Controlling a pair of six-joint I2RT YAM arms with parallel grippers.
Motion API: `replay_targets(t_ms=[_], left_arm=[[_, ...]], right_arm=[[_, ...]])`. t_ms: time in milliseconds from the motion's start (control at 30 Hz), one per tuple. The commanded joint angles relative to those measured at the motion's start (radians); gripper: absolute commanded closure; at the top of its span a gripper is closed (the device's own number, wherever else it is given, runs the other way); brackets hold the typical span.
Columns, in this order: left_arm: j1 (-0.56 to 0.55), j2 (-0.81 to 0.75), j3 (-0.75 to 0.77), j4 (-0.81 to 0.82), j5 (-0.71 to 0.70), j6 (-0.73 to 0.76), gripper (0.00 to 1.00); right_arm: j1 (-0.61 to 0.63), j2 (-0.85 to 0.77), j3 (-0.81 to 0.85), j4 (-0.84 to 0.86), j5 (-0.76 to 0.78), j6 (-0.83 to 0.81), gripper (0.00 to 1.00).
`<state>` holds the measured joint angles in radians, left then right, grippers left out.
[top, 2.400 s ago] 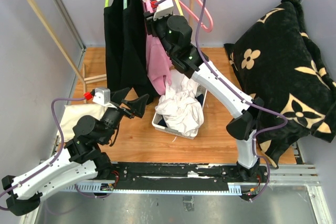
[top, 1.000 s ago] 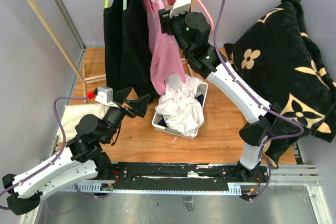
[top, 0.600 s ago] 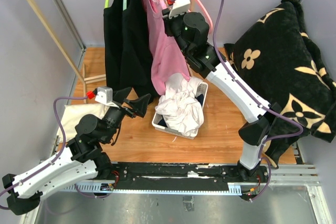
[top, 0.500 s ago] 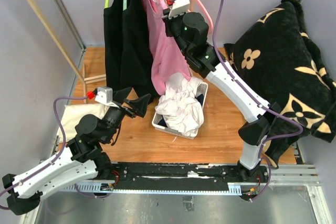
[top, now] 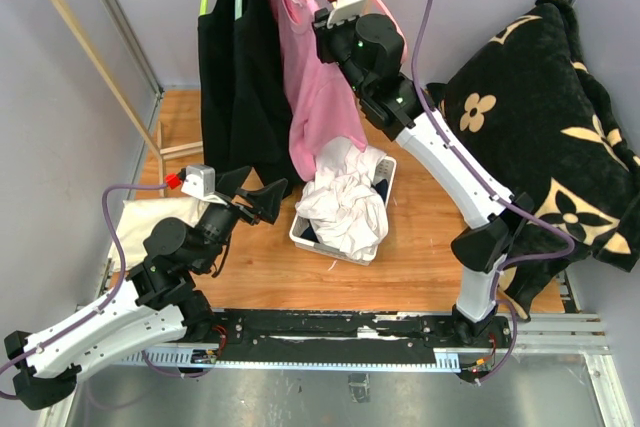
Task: Remove the t-shirt from the hanger
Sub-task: Pick up the hanger from the clothesline.
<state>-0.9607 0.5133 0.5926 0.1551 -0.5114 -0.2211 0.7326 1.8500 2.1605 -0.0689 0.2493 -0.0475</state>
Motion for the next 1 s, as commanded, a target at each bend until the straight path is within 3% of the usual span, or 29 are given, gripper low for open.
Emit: replay_targets(t_ms=[0,200,433,667,967], left_arm=[[-0.007,0.004,0.005,0.032,-0.009,0.005,0.0],[-0.007,0.004,0.009,0.029,-0.012,0.006,0.0],[-0.007,0.027,0.024,0.031,-0.015,0.016,0.01],[-0.007,0.027,0.026,0.033,-0.014,0.014,0.0],[-0.007,0.02,0.032,0.025,-0.018,0.017,0.0]], right_arm=[[-0.023,0.031,0.067,-0.022,-0.045,0.036,0.76],[-0.028,0.047,0.083,-0.027,-0.069,0.048,0.79],[-0.03,0.054,0.093,-0.034,-0.087,0.043,0.99],[-0.031,0.05,0.091,0.011,-0.093,0.025,0.99],[-0.031,-0.008,-0.035,0.226,-0.117,0.024,0.99]])
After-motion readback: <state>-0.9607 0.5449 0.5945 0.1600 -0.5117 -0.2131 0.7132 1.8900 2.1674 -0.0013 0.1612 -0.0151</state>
